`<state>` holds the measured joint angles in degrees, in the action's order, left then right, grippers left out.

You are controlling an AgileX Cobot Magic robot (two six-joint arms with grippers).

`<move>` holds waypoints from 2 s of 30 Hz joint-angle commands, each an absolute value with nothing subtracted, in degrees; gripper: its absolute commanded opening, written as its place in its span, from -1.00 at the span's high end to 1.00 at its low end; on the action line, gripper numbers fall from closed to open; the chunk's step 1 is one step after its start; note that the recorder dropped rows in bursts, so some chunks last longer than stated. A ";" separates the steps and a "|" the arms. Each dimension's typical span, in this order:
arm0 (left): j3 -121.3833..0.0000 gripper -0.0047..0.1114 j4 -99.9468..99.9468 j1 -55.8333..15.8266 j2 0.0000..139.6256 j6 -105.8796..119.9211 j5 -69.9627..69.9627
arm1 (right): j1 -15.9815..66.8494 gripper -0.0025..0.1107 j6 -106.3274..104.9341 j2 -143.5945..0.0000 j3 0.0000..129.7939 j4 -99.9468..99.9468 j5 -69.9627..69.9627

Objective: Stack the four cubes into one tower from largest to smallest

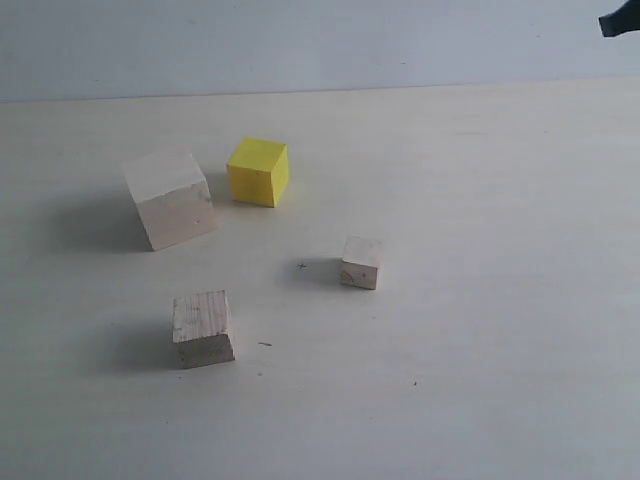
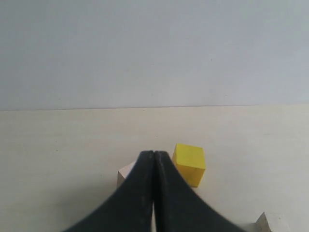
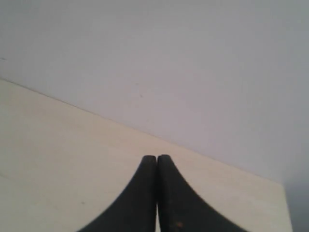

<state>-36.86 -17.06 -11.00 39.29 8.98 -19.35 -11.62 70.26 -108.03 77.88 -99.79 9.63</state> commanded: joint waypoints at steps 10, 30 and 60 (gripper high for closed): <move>-36.67 0.92 -17.12 -11.39 39.34 8.97 -17.96 | -15.72 0.96 38.82 -117.55 74.80 -32.27 -25.88; -36.67 0.92 -17.12 -11.39 39.34 8.97 -17.84 | -8.07 0.96 -60.18 -109.25 85.09 53.11 -41.97; -36.67 0.92 -19.99 -11.39 41.92 8.97 -18.01 | 25.95 -0.33 -94.28 -123.44 87.96 60.18 -19.33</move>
